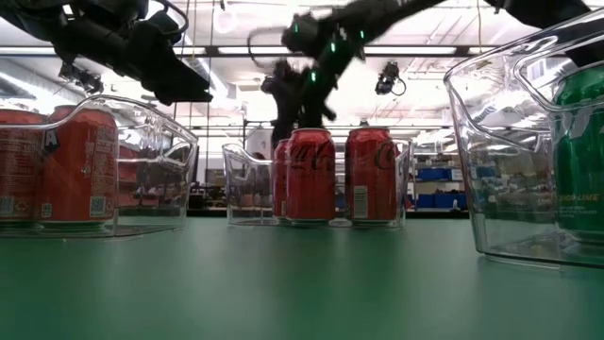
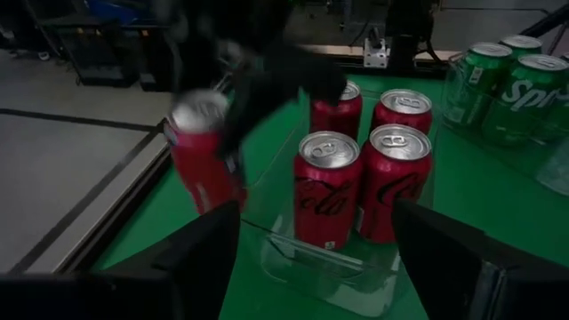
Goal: Sort soda cans
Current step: Put the red soda can into the bottom left transparent bin
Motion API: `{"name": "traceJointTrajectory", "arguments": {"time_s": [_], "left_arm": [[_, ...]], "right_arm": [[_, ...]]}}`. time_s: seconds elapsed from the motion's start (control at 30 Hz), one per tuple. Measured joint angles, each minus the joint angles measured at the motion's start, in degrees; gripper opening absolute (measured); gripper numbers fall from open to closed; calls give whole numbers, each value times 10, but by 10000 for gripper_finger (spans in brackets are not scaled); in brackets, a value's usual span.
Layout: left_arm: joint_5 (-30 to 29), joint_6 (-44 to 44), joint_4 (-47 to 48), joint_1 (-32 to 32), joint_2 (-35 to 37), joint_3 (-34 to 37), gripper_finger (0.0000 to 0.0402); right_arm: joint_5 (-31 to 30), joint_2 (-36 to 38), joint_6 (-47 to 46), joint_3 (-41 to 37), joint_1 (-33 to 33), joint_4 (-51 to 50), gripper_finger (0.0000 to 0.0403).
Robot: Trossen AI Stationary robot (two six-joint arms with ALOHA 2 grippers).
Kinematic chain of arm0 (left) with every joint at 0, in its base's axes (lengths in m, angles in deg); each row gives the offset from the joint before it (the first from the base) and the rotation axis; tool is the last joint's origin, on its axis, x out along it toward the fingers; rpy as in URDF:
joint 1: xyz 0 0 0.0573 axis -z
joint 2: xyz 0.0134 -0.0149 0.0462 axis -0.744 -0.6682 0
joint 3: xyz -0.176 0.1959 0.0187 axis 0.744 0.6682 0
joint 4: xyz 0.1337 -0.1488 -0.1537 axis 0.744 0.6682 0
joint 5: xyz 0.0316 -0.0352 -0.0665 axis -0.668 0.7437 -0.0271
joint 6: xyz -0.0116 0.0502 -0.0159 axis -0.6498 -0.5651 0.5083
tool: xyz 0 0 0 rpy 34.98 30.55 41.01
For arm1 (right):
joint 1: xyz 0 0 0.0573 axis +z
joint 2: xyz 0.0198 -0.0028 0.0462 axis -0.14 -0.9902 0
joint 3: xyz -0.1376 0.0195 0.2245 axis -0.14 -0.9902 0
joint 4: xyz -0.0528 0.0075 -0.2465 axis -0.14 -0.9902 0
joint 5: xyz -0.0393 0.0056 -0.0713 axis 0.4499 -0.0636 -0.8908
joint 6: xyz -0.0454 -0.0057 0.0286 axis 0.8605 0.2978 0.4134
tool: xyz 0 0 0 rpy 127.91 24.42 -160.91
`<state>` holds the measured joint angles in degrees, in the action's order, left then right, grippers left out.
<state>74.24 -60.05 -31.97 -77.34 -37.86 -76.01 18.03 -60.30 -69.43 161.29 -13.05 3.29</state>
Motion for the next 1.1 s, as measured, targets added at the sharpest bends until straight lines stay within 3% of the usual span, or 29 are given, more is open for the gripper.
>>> {"name": "traceJointTrajectory", "arguments": {"time_s": [0.3, 0.5, 0.6, 0.83, 1.1], "left_arm": [[-4, -3, -9, 46, 0, 0, 251], [-11, -3, -1, 55, 18, -3, 224], [-26, -3, 12, 53, 37, -3, 219], [-169, 29, 49, 52, 78, -4, 218], [-173, 54, 67, 52, 79, -4, 217]], "right_arm": [[-13, 28, 30, 196, 43, -147, 279], [1, 43, -4, 216, 118, -209, 279], [2, 42, -10, 207, 173, -193, 279], [-5, 42, -24, 177, 273, -66, 279], [25, -10, -22, 156, 297, 58, 279]]}}
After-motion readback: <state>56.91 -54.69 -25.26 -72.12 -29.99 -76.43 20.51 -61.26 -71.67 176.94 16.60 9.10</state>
